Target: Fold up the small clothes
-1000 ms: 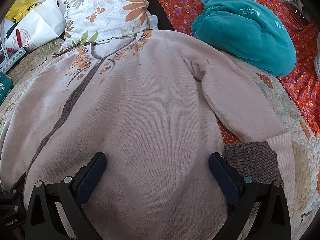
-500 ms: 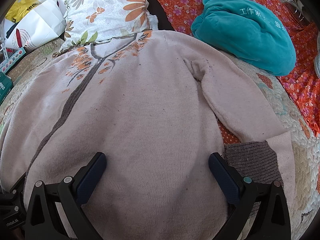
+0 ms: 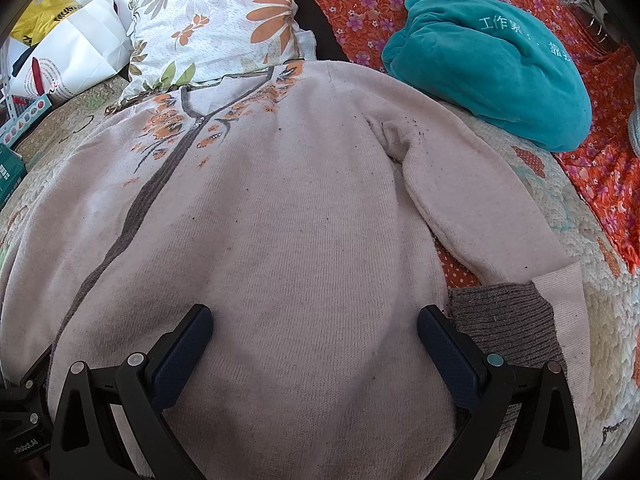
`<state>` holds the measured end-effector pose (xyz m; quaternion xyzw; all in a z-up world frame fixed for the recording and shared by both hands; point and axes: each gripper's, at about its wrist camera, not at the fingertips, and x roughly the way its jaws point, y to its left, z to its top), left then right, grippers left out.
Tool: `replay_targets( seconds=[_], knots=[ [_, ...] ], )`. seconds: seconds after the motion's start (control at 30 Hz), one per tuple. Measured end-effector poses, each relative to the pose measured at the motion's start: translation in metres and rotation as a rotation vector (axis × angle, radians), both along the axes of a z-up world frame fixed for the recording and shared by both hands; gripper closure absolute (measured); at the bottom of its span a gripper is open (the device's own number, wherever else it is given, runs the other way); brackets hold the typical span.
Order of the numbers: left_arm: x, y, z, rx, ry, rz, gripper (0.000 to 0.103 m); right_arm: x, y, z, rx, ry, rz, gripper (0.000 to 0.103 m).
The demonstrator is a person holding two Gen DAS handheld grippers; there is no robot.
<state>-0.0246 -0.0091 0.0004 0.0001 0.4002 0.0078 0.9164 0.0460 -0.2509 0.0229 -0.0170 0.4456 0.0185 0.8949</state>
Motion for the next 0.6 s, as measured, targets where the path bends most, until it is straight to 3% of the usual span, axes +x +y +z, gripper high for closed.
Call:
replay_targets(
  seconds=[0.6],
  knots=[
    [-0.0012, 0.0003, -0.0015, 0.000, -0.003, -0.001, 0.000, 0.0000, 0.0001, -0.0001, 0.000, -0.001, 0.000, 0.000]
  ],
)
